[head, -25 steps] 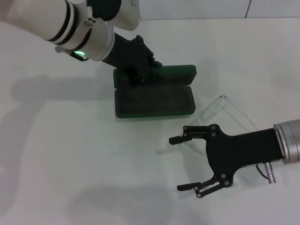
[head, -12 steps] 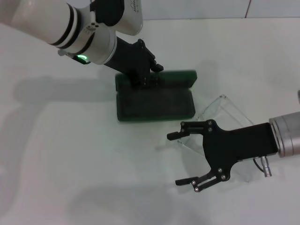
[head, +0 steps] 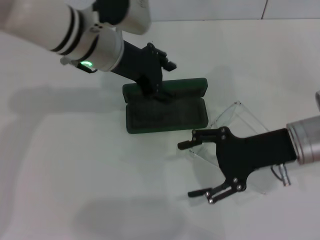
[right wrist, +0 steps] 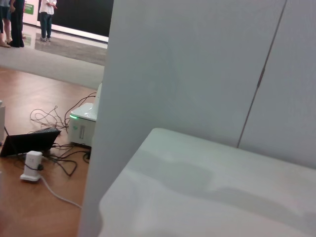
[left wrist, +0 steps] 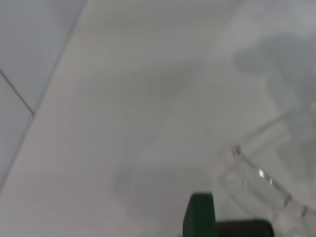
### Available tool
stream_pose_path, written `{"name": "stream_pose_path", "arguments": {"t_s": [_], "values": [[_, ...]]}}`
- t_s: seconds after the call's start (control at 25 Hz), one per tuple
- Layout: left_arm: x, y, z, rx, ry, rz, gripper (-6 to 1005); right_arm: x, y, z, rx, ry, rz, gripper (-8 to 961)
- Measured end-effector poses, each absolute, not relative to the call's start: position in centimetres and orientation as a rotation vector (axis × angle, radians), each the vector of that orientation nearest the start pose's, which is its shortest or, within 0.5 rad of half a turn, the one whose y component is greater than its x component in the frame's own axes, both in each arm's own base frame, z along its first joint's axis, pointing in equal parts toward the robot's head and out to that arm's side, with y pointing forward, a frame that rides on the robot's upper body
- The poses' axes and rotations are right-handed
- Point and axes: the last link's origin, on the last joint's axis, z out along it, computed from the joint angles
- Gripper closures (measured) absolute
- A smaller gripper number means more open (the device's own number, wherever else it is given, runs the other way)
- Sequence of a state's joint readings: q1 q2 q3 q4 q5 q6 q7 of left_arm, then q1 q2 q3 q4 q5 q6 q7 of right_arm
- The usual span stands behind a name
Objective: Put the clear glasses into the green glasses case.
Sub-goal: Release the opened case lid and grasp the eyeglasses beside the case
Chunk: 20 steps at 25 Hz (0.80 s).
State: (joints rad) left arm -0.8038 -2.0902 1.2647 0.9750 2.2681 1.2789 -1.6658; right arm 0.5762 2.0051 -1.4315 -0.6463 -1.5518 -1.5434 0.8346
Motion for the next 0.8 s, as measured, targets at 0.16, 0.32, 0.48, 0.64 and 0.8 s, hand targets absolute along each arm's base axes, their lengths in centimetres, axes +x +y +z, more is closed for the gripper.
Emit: {"name": "stream_pose_path", "arguments": {"t_s": [0.16,0.32,0.48,0.64,0.8], "values": [[-13.5,38.1,-1.4,-2.853,0.056,-0.237,332,19.5,31.4,-3.1,-2.988,-0.563,0.72,145],[-17.3,35.0,0.8,-2.672,0.006,-0.636,183,19.0,33.0,-0.2,-2.956,-0.606,0.653,147],[-21.9,32.1,1.3,-2.497,-0.132,-0.843,158,17.7,35.2,1.9,-2.937,-0.648,0.444,150],[-24.7,30.2,0.6,-2.364,-0.217,-0.988,152,16.3,37.1,3.1,-2.955,-0.645,0.15,152],[-26.8,28.8,-0.5,-2.243,-0.259,-1.06,152,14.2,38.7,3.1,-2.992,-0.656,-0.133,154]]}}
